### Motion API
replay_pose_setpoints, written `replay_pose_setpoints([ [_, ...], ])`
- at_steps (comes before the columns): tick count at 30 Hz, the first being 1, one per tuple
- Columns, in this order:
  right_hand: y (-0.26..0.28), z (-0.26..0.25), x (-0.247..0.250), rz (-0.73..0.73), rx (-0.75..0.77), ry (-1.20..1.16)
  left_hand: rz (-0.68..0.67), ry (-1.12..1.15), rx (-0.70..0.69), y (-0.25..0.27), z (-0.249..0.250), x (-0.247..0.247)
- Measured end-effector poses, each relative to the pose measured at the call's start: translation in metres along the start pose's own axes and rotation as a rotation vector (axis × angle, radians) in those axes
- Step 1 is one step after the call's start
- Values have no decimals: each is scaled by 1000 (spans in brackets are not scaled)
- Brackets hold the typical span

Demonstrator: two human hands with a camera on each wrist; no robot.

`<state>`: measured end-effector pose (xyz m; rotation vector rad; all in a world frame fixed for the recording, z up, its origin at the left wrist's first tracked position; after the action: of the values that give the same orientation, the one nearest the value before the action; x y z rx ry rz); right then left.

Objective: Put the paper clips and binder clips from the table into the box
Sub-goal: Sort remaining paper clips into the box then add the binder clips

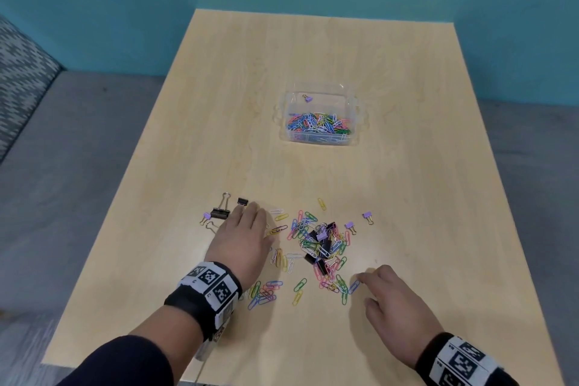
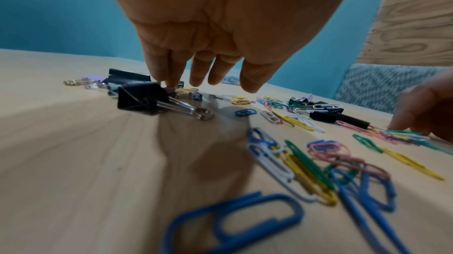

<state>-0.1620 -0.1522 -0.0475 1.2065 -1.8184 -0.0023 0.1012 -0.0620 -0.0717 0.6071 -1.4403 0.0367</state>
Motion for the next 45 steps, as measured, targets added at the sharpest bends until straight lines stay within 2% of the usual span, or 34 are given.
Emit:
replay_pose_setpoints([
  [5, 0, -1, 0, -2, 5, -3, -26, -15, -37, 0, 0, -4],
  [9, 0, -1, 1, -3, -1, -9, 1, 173, -5, 5, 2, 9],
  [12, -1, 0, 1, 5, 1, -13, 72, 253, -8, 8, -4, 17],
  [16, -1, 2, 0, 7, -1, -7, 228, 157, -87, 9, -5, 25],
  [19, -1, 1, 0, 13, -3, -8, 274, 123, 36, 3, -18, 36],
  [21, -1, 1, 0, 11, -5, -6, 199, 70, 141, -7, -27, 42],
  [24, -2, 1, 0, 6, -16, 2, 64, -5, 134, -23, -27, 43],
  [29, -2, 0, -1, 3, -25, 8, 35, -108, 105, -36, -16, 39],
  [33, -3, -1, 0, 5, -18, -3, 20, -67, 90, -38, -11, 39],
  [37, -3, -1, 0, 1, -17, -17, 106, 299, 205, -37, -28, 43],
  [39, -3, -1, 1, 1, -17, -20, 110, 405, 262, -39, -41, 44],
  [42, -4, -1, 1, 3, -19, -13, 214, 381, 289, -36, -53, 53],
  [44, -4, 0, 0, 11, -9, -1, 313, 269, 186, -29, -43, 58],
  [45, -4, 1, 0, 15, -6, 2, 318, 211, 98, -25, -30, 55],
])
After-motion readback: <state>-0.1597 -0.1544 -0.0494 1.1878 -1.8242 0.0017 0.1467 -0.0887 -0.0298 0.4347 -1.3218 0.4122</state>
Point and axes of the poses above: each hand's wrist, its own y-axis away from the middle knuckle, its own x-axis out of the back of the hand, z = x × y, the point moved 5 cm from there along -y, towards the middle knuckle, and after that the axes turned 8 degrees about -y, right-handed, at the moved point
